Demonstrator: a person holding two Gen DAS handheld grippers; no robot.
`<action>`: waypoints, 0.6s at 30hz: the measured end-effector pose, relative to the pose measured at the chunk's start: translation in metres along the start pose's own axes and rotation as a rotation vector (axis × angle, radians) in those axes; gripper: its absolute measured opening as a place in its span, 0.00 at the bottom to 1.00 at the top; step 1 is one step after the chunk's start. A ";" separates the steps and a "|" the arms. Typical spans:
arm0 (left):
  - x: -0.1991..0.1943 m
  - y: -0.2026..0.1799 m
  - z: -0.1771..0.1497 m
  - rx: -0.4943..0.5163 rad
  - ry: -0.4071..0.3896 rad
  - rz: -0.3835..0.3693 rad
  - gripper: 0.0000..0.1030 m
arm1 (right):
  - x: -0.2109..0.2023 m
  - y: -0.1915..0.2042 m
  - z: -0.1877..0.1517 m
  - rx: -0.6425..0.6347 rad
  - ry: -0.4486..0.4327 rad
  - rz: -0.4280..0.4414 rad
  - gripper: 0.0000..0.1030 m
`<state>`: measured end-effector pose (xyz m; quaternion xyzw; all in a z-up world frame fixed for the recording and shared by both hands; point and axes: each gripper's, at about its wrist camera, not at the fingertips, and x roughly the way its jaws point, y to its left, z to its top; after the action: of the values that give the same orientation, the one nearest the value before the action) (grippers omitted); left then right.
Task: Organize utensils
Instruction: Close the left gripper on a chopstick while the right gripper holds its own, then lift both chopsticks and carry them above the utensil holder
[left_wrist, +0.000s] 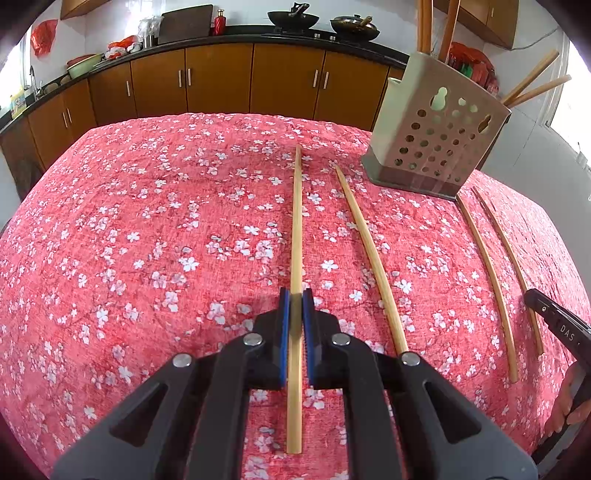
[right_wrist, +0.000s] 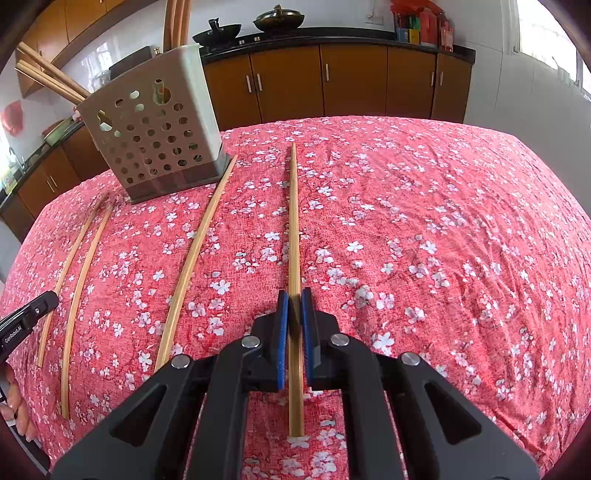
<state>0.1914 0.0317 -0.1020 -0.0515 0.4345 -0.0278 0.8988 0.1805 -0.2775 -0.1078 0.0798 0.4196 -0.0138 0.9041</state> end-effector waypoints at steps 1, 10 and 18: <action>0.001 0.000 0.000 -0.001 0.000 -0.001 0.09 | 0.000 0.000 0.000 0.000 0.000 0.000 0.08; 0.000 -0.001 0.001 -0.002 0.000 -0.002 0.09 | 0.000 0.000 0.000 0.000 0.000 0.001 0.08; -0.001 -0.009 -0.001 0.074 0.010 0.038 0.09 | -0.003 0.001 -0.003 -0.014 0.002 -0.004 0.08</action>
<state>0.1898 0.0224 -0.1005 -0.0098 0.4384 -0.0272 0.8983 0.1770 -0.2759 -0.1073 0.0724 0.4206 -0.0126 0.9043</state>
